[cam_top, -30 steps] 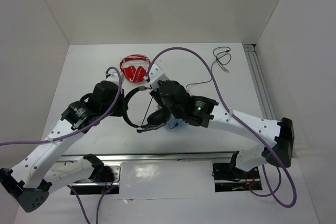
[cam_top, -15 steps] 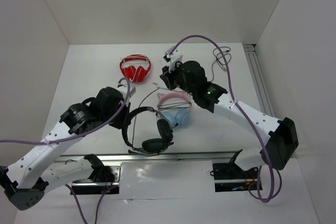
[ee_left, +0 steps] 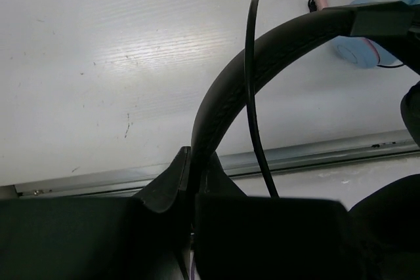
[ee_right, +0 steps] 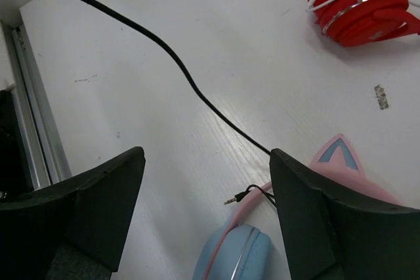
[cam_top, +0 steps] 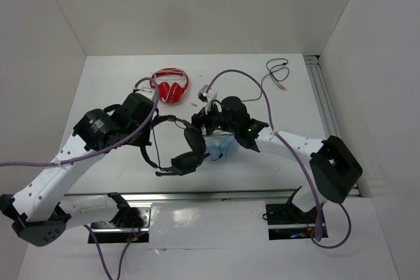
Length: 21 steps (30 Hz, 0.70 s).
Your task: Wrap the headphones
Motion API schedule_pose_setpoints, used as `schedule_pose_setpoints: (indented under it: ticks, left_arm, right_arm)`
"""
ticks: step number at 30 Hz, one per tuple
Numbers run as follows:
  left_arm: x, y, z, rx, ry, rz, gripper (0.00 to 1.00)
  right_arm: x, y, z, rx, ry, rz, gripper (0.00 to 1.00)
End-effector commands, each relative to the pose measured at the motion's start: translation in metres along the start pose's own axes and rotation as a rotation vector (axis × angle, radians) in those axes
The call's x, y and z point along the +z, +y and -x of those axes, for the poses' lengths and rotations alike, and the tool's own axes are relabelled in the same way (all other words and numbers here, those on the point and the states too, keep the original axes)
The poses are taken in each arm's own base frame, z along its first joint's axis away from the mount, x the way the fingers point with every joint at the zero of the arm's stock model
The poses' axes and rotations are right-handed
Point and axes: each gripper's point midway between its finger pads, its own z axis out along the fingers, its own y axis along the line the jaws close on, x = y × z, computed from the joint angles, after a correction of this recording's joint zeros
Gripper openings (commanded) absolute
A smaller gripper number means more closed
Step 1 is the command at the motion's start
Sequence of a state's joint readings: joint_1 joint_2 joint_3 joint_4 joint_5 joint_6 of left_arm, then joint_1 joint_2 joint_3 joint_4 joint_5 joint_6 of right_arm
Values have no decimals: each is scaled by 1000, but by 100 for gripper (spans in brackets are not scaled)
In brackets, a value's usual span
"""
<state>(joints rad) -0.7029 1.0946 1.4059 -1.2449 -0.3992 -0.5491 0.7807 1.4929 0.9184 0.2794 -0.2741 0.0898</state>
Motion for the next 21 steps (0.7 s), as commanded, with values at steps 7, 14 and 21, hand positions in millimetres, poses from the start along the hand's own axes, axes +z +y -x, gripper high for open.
schedule_pose_setpoints:
  ticks: [7,14,21]
  left_arm:
    - [-61,-26,44,-121,-112,-211,0]
    - [-75,-45,47,-111,-99,-332,0]
    - [-85,-52,45,-111,-100,-394,0]
  right_arm:
    - [15,15,20,-5,-173,135,97]
    - [35,-2,32,-9,-254,73,100]
    - [59,-20,24,-19,-214,54,93]
